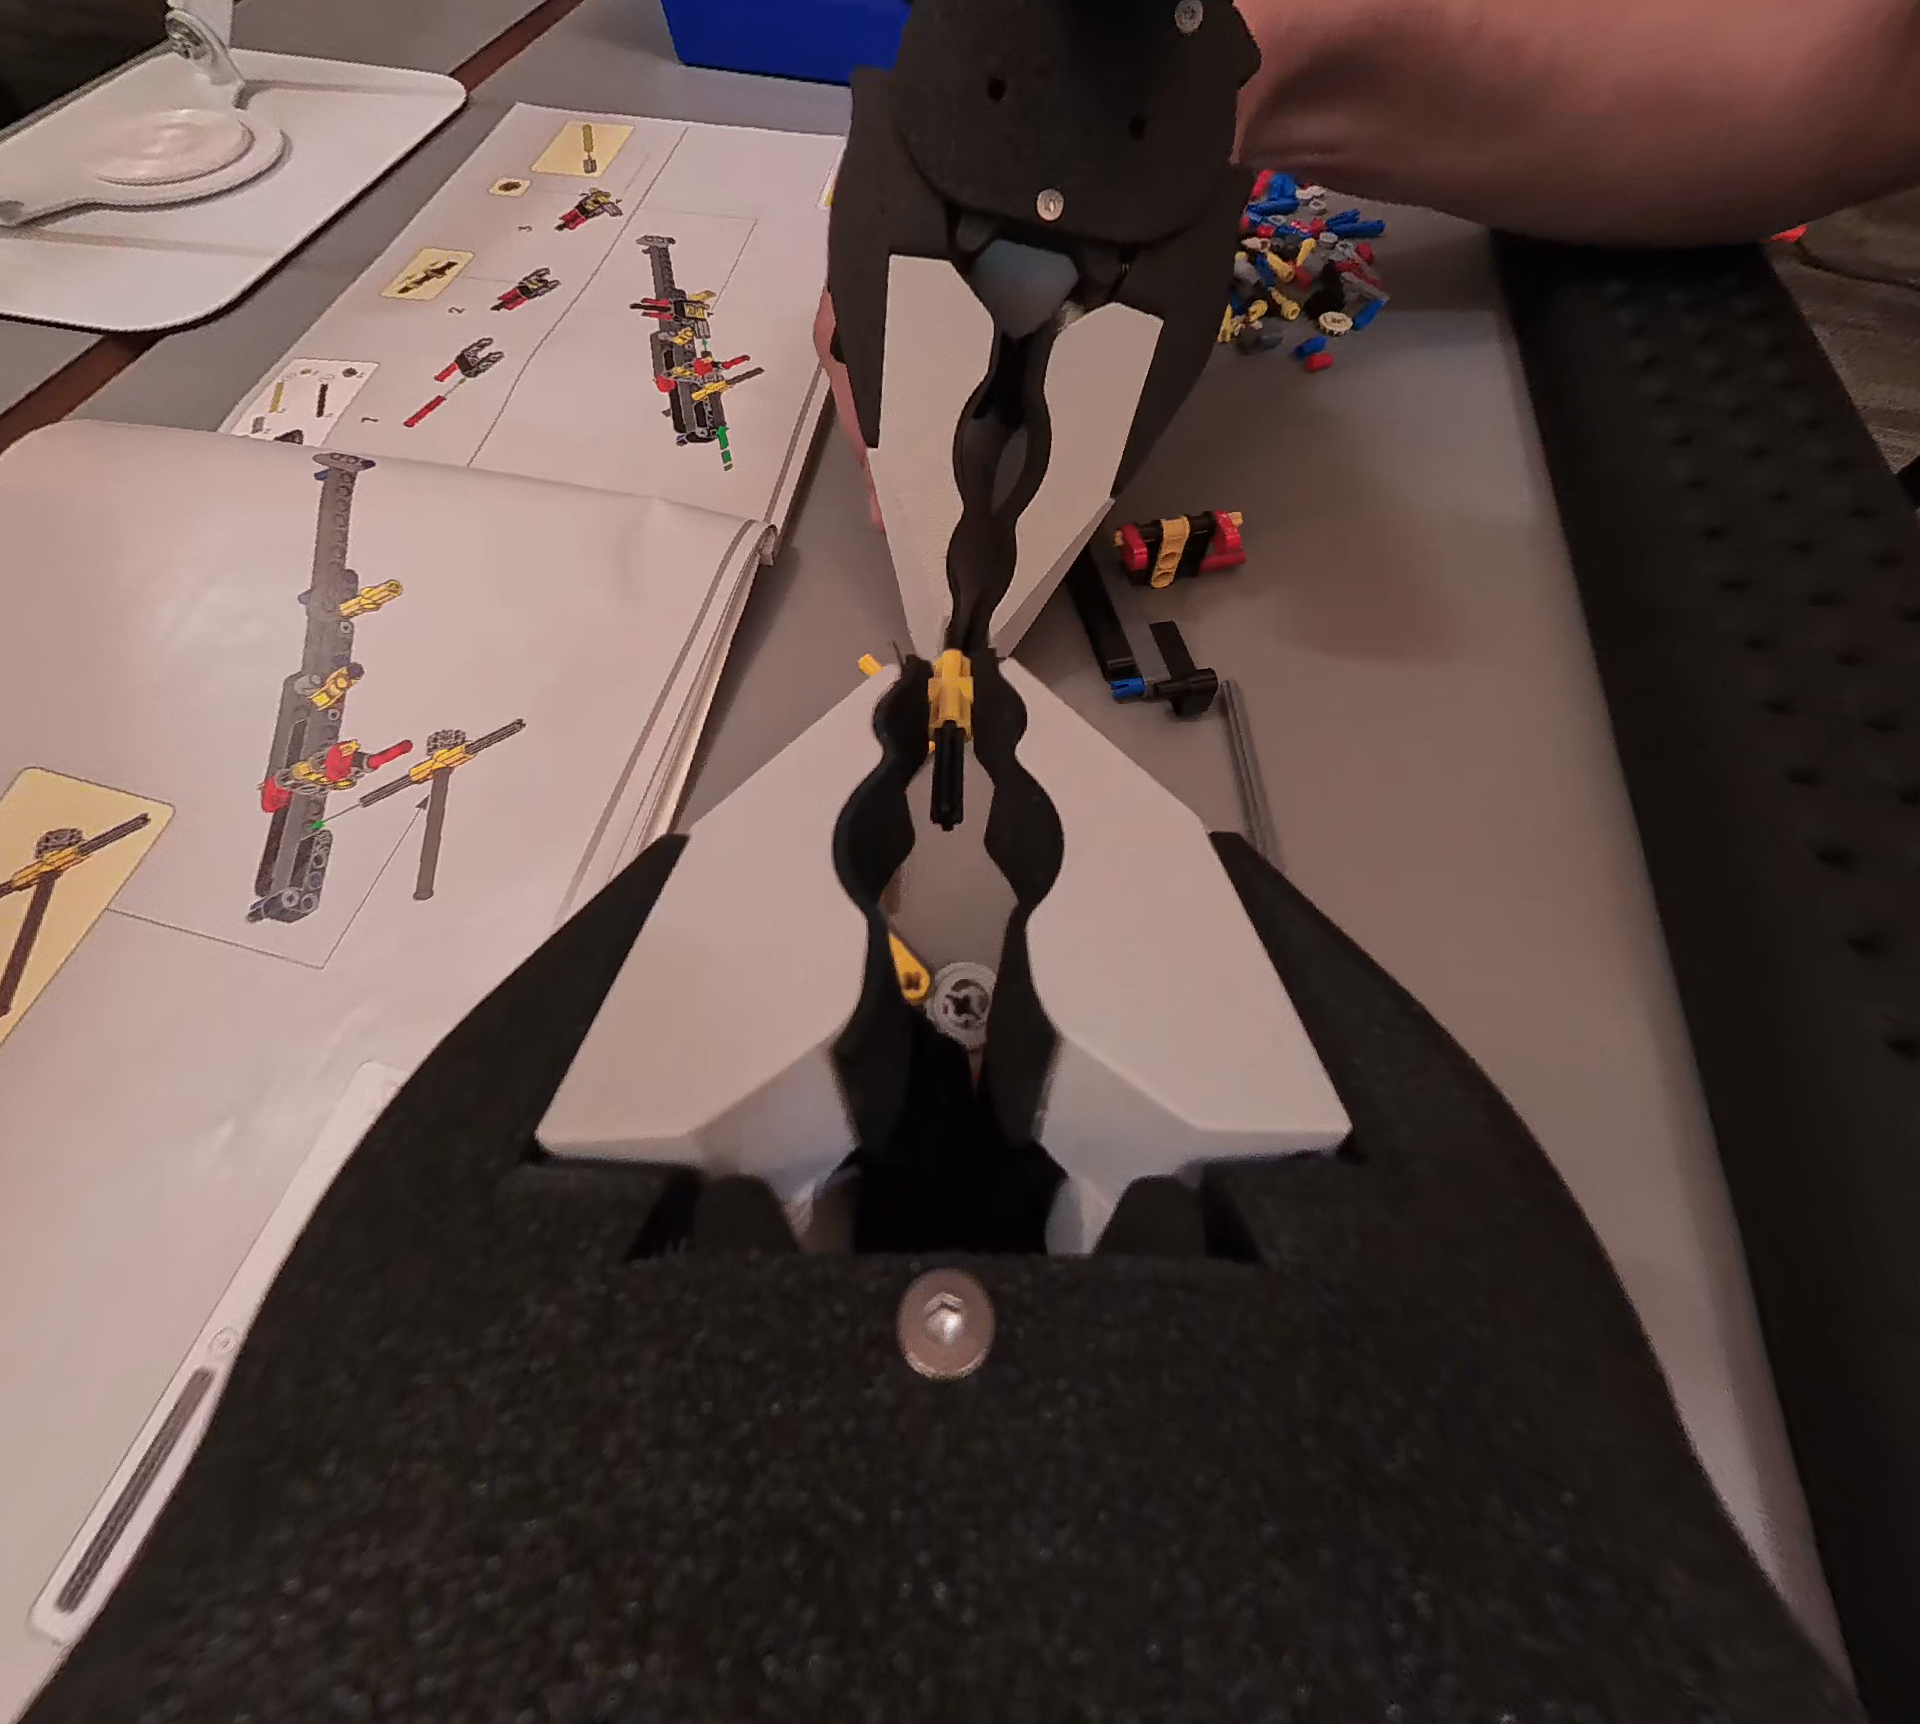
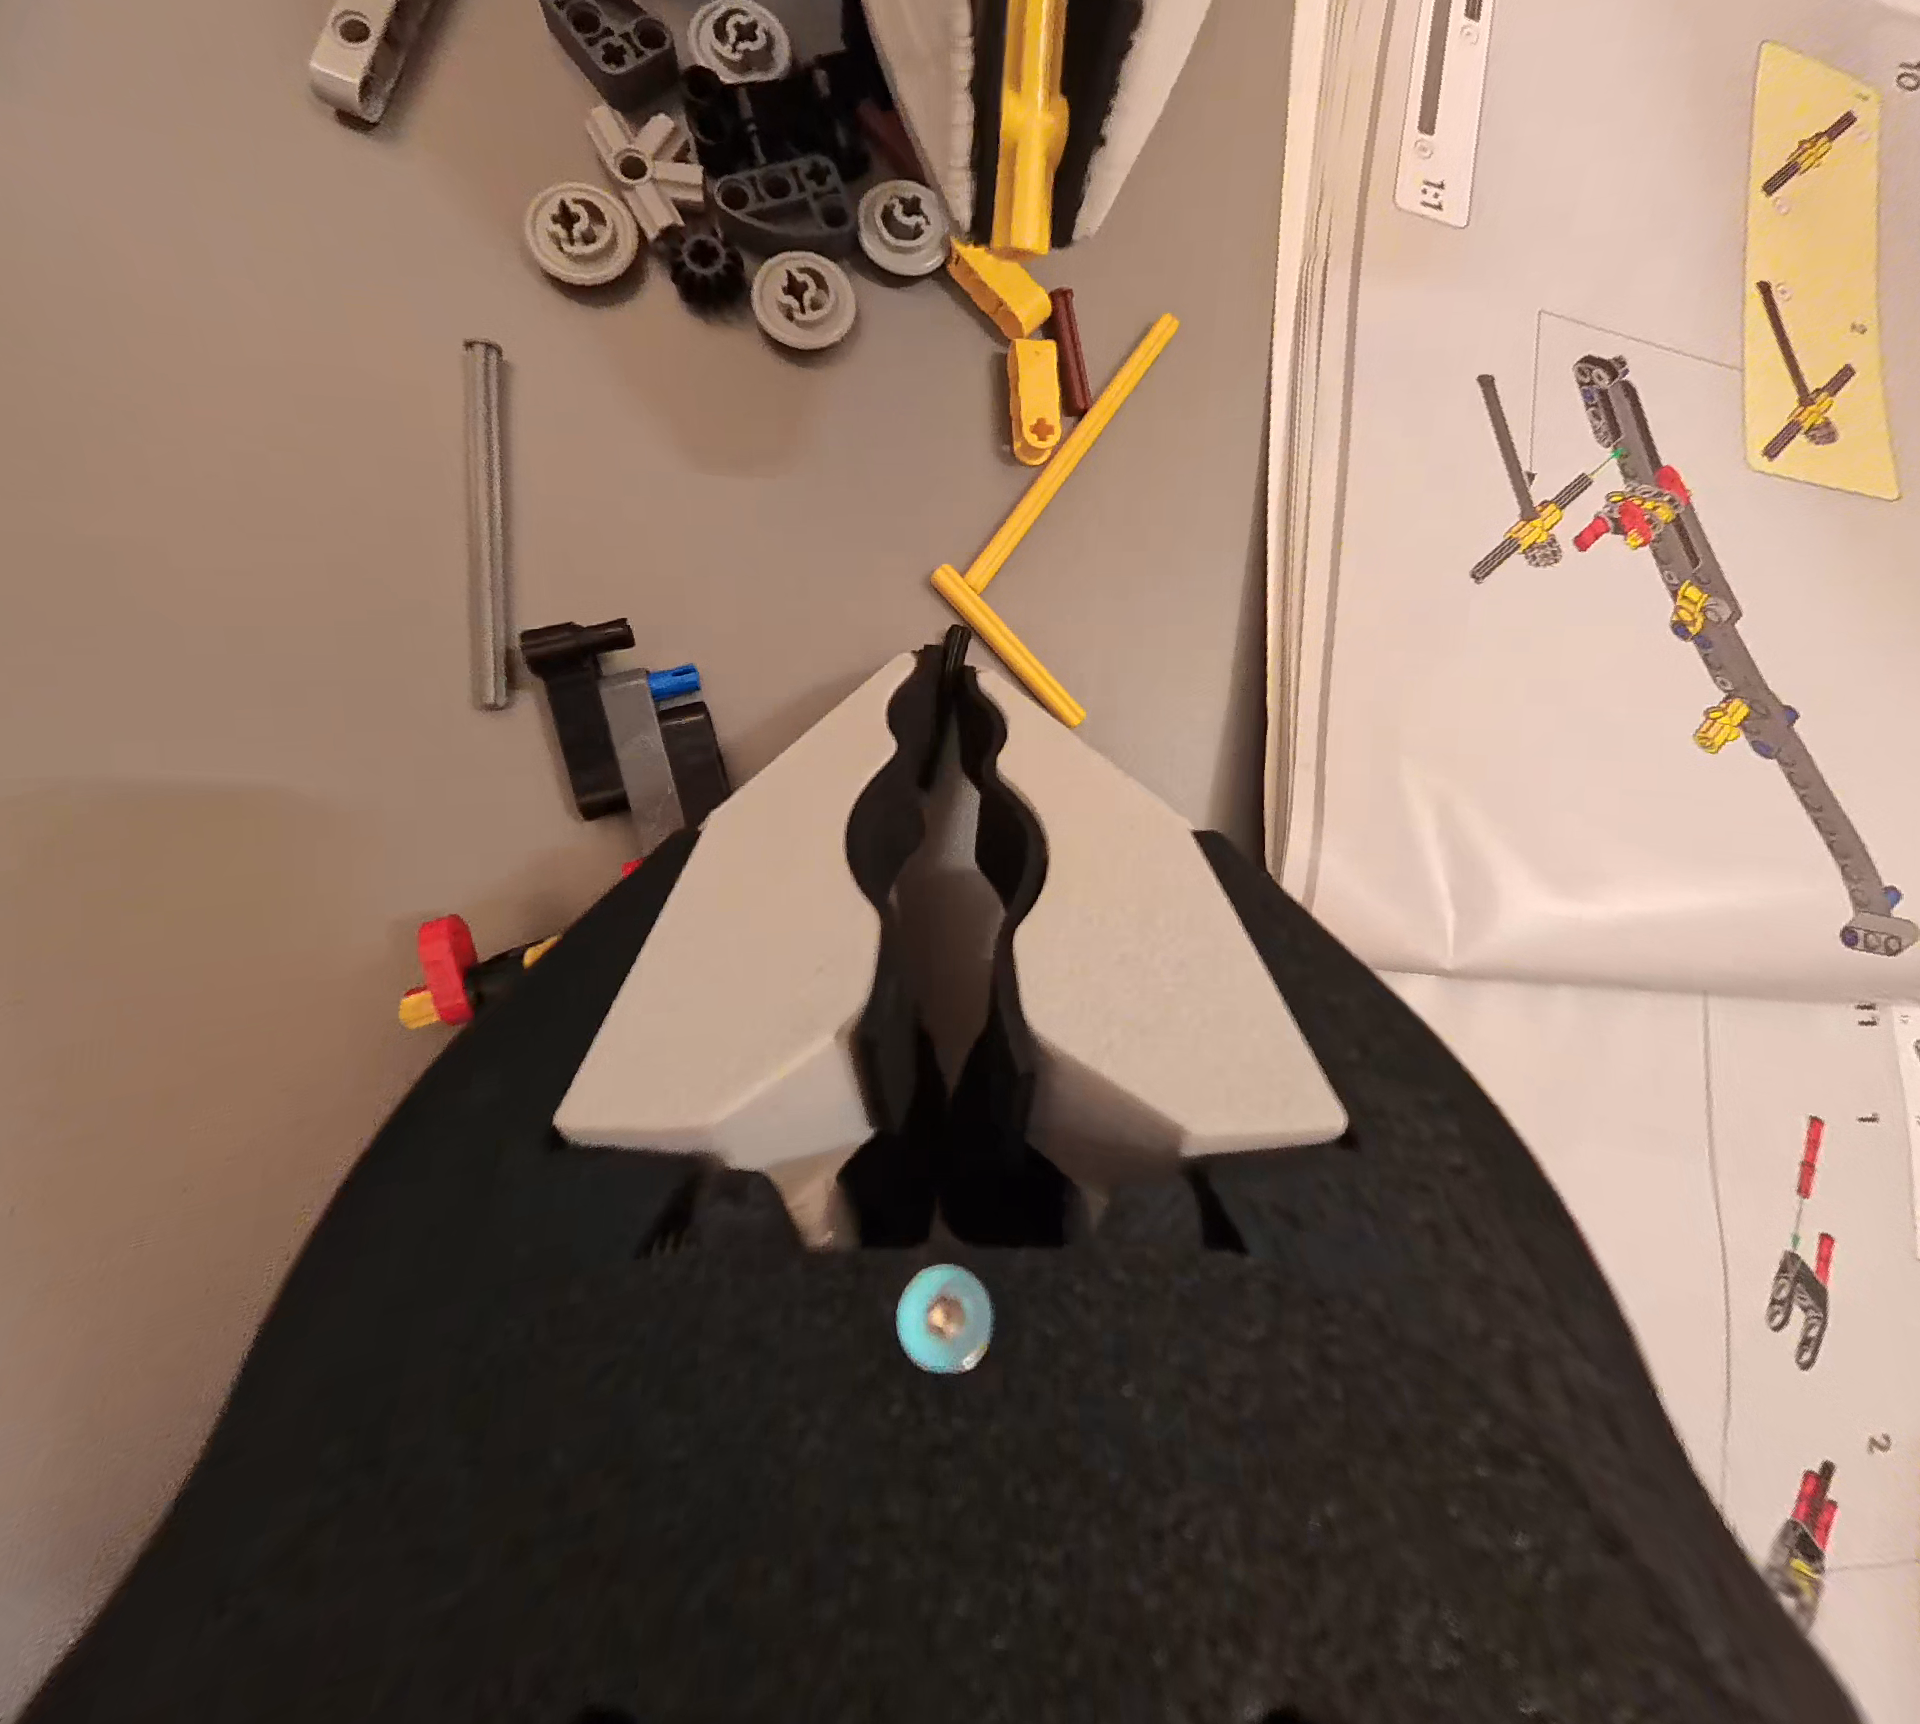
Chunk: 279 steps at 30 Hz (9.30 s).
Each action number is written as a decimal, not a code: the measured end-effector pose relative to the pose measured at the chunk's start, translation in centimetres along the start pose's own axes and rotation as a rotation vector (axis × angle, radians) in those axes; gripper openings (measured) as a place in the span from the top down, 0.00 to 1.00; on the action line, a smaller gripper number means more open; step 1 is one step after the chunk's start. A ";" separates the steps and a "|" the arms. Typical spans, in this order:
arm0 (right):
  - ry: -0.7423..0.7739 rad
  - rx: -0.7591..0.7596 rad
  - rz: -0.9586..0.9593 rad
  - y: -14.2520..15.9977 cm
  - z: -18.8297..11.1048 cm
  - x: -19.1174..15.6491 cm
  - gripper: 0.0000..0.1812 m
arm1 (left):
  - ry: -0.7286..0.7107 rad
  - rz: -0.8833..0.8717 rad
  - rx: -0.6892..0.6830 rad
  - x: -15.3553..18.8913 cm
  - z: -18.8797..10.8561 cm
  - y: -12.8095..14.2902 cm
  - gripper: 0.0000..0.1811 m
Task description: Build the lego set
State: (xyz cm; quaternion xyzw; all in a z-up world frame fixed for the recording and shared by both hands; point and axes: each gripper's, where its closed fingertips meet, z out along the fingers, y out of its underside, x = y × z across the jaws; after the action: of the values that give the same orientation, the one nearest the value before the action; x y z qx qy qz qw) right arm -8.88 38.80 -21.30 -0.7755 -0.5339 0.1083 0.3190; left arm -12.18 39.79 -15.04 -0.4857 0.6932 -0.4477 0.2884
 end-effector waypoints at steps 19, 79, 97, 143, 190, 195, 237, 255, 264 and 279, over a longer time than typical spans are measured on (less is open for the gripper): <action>0.097 0.387 -0.040 -8.5 -6.6 -0.9 0.99 | 0.242 -0.108 0.276 2.5 -2.1 -4.1 0.97; 0.078 0.074 0.200 -4.4 -5.3 -20.8 0.94 | 0.082 0.013 -0.088 21.3 -0.3 1.3 0.96; 0.179 0.029 0.194 -3.2 -4.3 -20.1 0.98 | 0.126 -0.105 -0.046 20.5 -0.5 0.9 0.96; 0.082 0.358 0.271 -3.5 -8.2 -2.0 0.99 | 0.307 -0.038 0.189 3.6 3.5 -5.1 0.97; -0.323 0.490 0.386 -3.8 -9.0 -5.6 0.99 | 0.241 0.306 0.172 6.9 4.1 -5.1 0.97; -0.358 0.457 0.390 -3.5 -8.2 -6.2 0.99 | 0.230 0.357 0.079 7.3 4.4 -3.8 0.97; 0.043 0.214 0.250 -1.0 -6.7 -3.4 1.00 | 0.144 0.171 0.065 4.7 5.1 -3.6 0.97; 0.207 0.441 0.406 -2.1 -10.5 0.9 0.88 | -0.179 0.140 0.235 -1.8 1.1 -6.9 0.97; 0.200 0.660 0.418 -5.4 -10.8 1.3 0.87 | 0.059 -0.003 0.327 0.8 0.7 -7.6 0.97; 0.138 0.707 0.366 -7.2 -11.1 -0.3 1.00 | 0.096 0.055 0.287 2.3 1.8 -7.1 0.97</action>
State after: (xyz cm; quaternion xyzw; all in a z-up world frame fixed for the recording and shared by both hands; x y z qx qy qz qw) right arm -8.78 35.97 -8.37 -0.7057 -0.2941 0.2878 0.5768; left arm -8.60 36.12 -9.36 -0.3983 0.6480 -0.5570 0.3334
